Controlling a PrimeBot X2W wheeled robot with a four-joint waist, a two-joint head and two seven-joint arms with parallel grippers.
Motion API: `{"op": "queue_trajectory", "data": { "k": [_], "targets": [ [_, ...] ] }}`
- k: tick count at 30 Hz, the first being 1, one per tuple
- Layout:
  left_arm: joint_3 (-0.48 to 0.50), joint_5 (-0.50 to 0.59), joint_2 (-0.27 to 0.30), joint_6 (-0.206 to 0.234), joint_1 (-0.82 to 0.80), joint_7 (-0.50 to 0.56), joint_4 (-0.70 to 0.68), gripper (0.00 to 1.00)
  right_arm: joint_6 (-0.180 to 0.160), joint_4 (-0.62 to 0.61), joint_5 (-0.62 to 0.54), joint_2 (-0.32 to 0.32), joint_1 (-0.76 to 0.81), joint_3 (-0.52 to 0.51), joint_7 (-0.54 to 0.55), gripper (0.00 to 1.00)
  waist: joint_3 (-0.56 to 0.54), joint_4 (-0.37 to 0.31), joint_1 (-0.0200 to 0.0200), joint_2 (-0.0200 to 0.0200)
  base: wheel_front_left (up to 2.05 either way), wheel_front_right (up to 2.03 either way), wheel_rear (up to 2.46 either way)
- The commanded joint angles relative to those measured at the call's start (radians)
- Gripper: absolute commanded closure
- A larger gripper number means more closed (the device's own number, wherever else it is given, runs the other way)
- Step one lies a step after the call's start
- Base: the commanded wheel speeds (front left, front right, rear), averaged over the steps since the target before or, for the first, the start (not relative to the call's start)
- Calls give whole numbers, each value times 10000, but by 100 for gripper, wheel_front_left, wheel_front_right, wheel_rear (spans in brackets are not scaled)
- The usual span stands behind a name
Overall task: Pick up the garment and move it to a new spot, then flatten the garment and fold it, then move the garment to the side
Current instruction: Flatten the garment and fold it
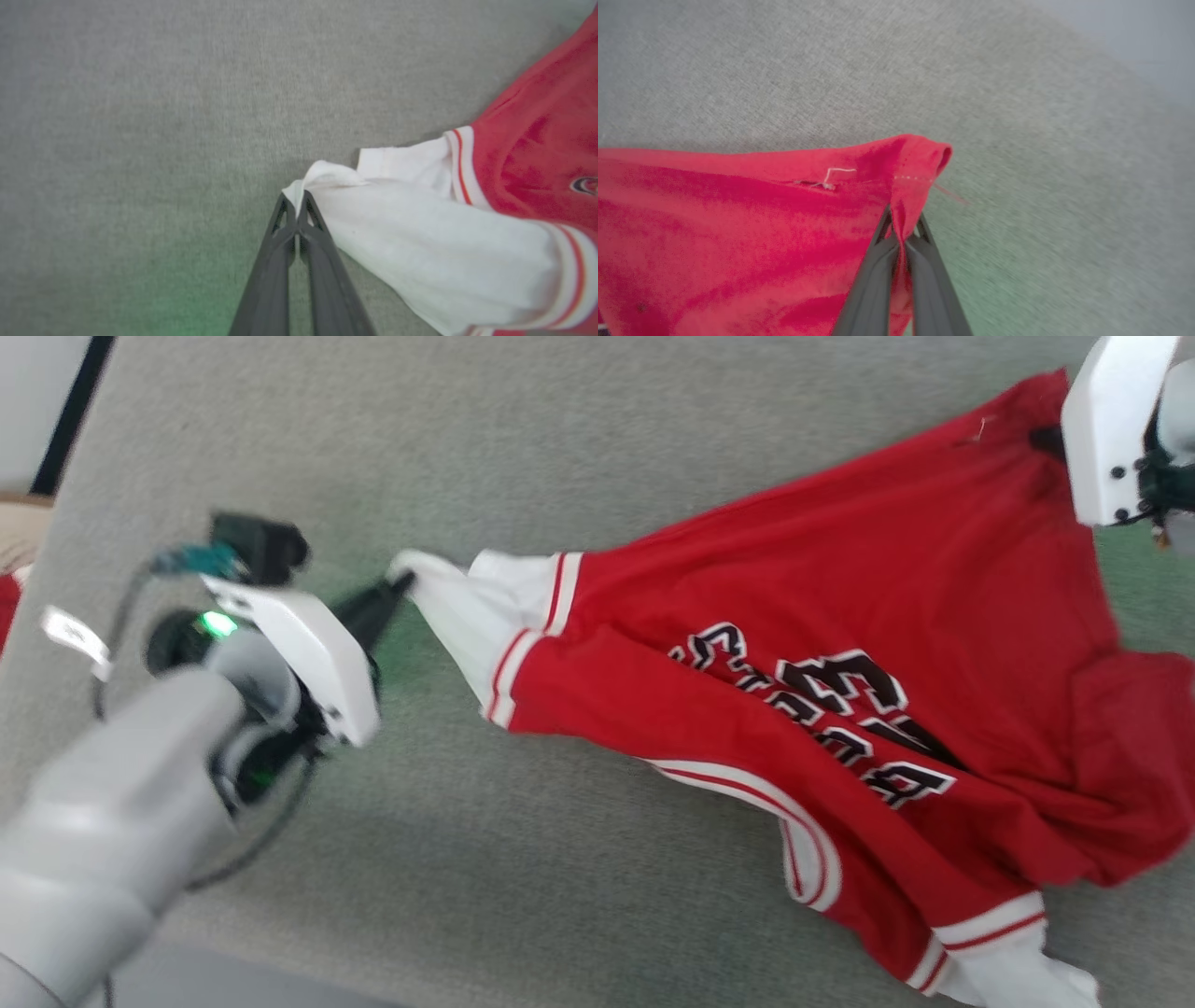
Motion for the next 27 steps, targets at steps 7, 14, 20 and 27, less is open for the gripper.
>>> {"op": "queue_trajectory", "data": {
  "k": [7,14,20,27],
  "targets": [
    [161,225,1039,468,-1549,1365,-637,100,-5,-760,151,-221,-7,-209,-677,100,-775,-1032,0,0,0,0,0],
    [197,597,1740,797,-3010,2723,-944,100,-5,-1194,-115,-42,-72,-746,-1323,100,-1397,-1757,0,0,0,0,0],
    [282,809,1808,909,-4138,3469,-722,100,-5,-1504,-341,261,-113,-1329,-1631,100,-1848,-2175,0,0,0,0,0],
    [314,970,1519,849,-4973,3819,-116,100,-5,-1843,-489,516,-127,-1695,-1672,100,-2192,-2485,0,0,0,0,0]
  ]
}}
